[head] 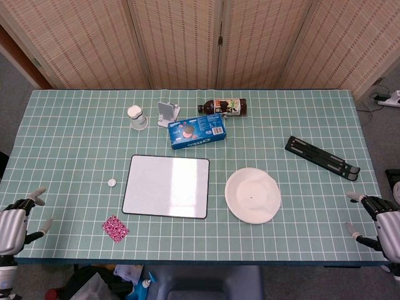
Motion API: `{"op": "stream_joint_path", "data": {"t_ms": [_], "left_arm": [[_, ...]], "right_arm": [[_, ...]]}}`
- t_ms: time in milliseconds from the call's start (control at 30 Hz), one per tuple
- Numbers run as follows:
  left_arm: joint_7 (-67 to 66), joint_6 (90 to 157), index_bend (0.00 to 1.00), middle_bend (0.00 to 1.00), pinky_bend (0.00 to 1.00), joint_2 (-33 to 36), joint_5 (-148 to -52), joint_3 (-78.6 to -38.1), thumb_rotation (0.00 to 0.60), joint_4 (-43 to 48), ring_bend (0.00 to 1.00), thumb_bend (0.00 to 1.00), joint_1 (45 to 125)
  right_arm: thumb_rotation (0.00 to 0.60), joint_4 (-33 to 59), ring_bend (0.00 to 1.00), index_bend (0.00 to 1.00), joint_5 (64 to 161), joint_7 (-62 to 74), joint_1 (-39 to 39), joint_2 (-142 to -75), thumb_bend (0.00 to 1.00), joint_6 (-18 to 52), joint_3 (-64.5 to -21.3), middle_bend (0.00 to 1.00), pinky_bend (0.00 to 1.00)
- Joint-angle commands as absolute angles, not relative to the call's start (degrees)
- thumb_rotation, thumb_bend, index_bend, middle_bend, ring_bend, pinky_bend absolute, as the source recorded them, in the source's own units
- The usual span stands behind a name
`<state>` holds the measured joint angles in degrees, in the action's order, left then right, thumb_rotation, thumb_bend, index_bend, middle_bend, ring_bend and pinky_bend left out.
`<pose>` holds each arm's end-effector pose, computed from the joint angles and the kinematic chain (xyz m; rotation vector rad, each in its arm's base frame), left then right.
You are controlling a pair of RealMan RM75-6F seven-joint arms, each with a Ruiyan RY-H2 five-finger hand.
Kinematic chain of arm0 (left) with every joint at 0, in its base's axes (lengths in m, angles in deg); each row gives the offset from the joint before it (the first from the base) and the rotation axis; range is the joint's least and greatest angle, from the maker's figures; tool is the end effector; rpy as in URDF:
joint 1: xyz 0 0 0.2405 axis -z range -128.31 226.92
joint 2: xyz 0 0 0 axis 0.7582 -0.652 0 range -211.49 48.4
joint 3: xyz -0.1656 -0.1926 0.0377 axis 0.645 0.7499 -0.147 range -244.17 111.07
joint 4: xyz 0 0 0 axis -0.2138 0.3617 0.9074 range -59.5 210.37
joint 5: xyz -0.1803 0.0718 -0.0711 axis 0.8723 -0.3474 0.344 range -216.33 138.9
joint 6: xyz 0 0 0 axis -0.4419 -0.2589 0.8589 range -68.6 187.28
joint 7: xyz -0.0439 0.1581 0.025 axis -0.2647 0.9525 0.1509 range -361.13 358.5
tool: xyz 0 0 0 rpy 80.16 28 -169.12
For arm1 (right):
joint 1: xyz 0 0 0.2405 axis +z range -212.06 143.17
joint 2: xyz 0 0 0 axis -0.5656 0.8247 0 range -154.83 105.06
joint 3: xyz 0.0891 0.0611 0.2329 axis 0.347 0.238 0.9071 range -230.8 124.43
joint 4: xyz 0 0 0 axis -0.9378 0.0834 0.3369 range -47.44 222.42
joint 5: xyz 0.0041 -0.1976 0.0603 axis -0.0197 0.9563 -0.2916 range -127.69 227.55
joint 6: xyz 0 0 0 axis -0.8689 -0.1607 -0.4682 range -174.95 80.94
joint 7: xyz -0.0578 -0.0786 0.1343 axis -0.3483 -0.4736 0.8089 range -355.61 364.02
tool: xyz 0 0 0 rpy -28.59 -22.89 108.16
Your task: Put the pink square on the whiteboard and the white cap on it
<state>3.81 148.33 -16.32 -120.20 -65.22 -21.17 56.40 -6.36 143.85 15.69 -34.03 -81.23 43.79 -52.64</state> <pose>-0.2970 0.2072 0.1601 -1.3221 -0.8888 -0.9161 -0.3033 -0.1697 0.2012 1.4024 -0.9320 1.0248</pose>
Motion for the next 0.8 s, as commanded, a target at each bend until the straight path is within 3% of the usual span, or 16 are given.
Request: {"op": "stream_joint_path", "data": {"t_ms": [33, 467, 600, 800], "left_arm": [[3.9, 148.4, 0.20, 0.42, 0.46, -16.1, -120.7, -65.3, 0.600, -21.0, 0.38, 0.26, 56.0], [2.5, 148.0, 0.20, 0.42, 0.47, -17.8, -125.4, -65.1, 0.600, -19.7, 0.39, 0.26, 56.5], [0.6, 146.8, 0.21, 0.44, 0.61, -18.5, -129.6, -65.2, 0.600, -17.1, 0.47, 0.26, 58.5], [-2.9, 141.0, 0.23, 0.67, 0.87, -20.3, -136.0, -66.8, 0.600, -11.9, 0.67, 0.26, 63.5]], "right_arm": [[0.600, -6.1, 0.30, 0.25, 144.2, 16.8, -33.7, -81.3, 0.22, 43.1, -53.0, 0.35, 0.36], [0.600, -6.5, 0.30, 0.25, 144.5, 16.1, -33.5, -81.0, 0.22, 43.8, -52.7, 0.35, 0.36], [0.600, -6.9, 0.30, 0.25, 144.5, 15.6, -33.5, -80.8, 0.22, 43.9, -52.6, 0.35, 0.36], [0.600, -7.4, 0.30, 0.25, 144.5, 14.9, -33.6, -80.7, 0.22, 44.0, -52.6, 0.35, 0.36]]}}
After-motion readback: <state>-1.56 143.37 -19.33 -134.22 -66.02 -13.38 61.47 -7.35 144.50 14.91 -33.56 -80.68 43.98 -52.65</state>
